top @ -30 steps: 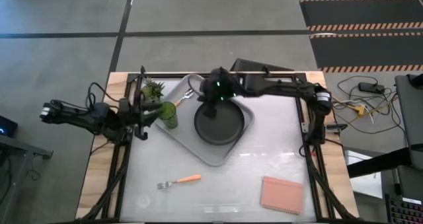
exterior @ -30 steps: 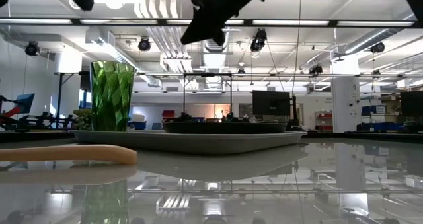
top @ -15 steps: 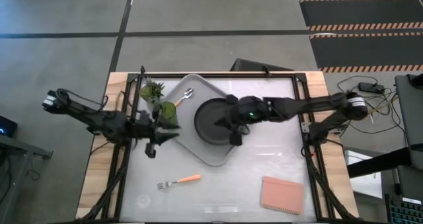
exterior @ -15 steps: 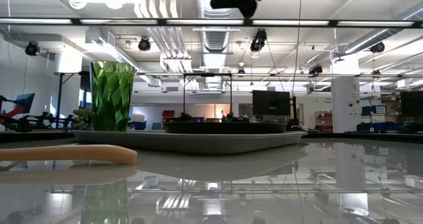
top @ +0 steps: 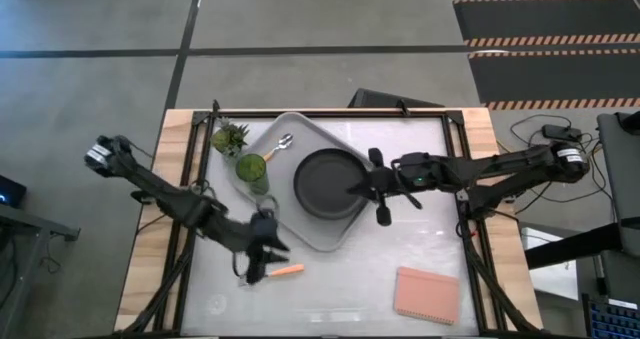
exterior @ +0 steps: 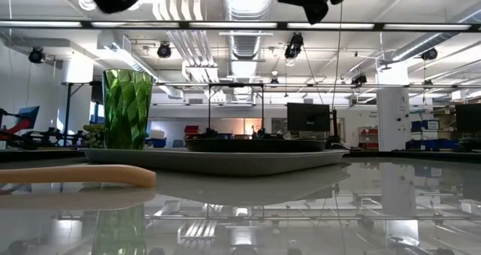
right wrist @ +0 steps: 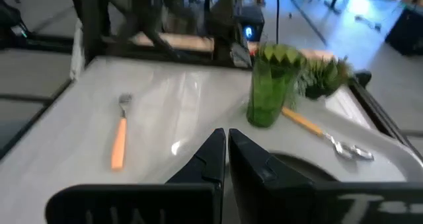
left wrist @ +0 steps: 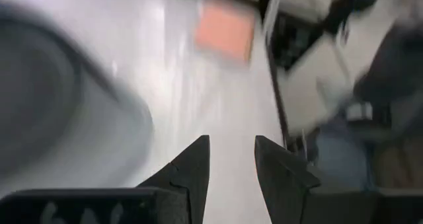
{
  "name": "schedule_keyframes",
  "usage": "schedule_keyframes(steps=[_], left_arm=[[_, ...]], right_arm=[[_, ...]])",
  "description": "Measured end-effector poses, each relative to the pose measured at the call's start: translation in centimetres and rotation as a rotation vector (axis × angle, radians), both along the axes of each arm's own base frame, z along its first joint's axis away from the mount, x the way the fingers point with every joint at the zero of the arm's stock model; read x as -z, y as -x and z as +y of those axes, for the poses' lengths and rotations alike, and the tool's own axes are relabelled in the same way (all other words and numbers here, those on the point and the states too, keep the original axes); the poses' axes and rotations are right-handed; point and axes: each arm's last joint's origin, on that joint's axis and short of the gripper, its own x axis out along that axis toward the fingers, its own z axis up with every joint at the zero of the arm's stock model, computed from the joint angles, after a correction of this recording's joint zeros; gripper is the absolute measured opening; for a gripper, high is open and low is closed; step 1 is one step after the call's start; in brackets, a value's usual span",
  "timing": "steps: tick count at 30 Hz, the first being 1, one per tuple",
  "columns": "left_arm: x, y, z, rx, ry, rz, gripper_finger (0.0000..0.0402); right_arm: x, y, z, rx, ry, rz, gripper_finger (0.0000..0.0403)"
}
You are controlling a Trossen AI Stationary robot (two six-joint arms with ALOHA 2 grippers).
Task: Pick and place plate/cup/fork/spoon on tray
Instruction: Put the orange fork on the gray tray
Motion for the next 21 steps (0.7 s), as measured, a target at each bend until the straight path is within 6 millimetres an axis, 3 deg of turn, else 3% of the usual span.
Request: schedule_keyframes(steps=[5,9,21], left_arm=[[2.8,-1.5,-2.9,0.075,0.045,0.278,0.0102],[4.7,-2.0,-4.2,0.058,0.012,0.447,0.0102],[8.9,-3.3,-5.0,-0.004,-0.07,0.549,0.0102]], right_arm=[[0.3,1.0,0.0,-0.002,-0.001,-0.031,0.0009],[0.3,1.2,-0.1,-0.003,0.002,-0.032,0.0009],[0.5,0.9,0.0,-0.012,0.03,-0.039,0.0009]])
